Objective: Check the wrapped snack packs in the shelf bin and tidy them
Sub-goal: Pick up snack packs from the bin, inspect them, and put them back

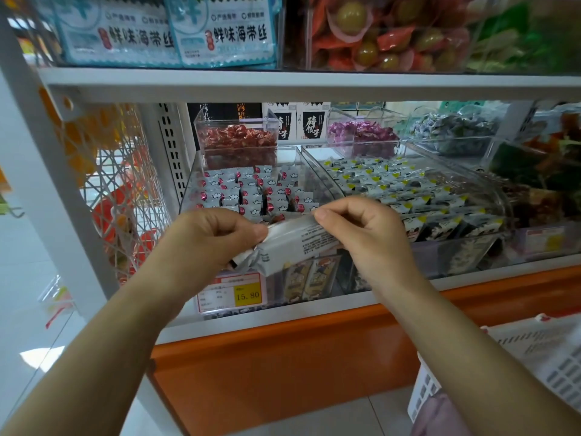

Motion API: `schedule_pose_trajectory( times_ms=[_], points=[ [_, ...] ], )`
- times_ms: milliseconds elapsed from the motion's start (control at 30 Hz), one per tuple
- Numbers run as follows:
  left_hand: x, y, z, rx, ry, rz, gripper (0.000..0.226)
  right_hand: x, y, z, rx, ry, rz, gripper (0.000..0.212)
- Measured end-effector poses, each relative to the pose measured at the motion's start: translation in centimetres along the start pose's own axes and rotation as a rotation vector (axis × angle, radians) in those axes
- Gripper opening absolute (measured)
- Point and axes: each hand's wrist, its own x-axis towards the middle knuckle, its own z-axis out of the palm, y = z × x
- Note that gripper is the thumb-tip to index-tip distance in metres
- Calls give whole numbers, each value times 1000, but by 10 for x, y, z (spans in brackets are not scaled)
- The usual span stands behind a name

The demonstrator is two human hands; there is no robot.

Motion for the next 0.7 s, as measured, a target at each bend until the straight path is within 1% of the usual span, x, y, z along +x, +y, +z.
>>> schedule_pose_trajectory(
  times_ms=[100, 167, 233, 267, 333, 433, 500, 567, 700],
  points=[
    [0, 0, -1, -42, 14, 22, 25, -1, 1, 2, 0, 23, 2, 13],
    [-1, 0, 0, -74, -26, 33, 24, -2, 2, 2, -6, 47, 8, 13],
    [-2, 0, 1, -79, -76, 37, 34, -2, 2, 0, 27, 49, 39, 16],
    [-2, -1, 1, -79, -86, 35, 38, -1, 2, -1, 44, 32, 66, 18],
    [-2, -2, 1, -46, -70, 42, 39, 1, 1, -5, 95, -35, 144, 20],
    [0, -3, -1, -3, -50, 58, 30, 4, 0, -13, 189, -152, 284, 17],
    [1, -4, -1, 4, -56, 71, 24, 7, 0, -19, 214, -215, 340, 14],
    [2, -5, 1, 13, -64, 90, 22, 8, 1, -23, 236, -245, 357, 12],
    [2, -6, 2, 14, -53, 100, 21, 9, 1, -26, 247, -251, 341, 13]
  ],
)
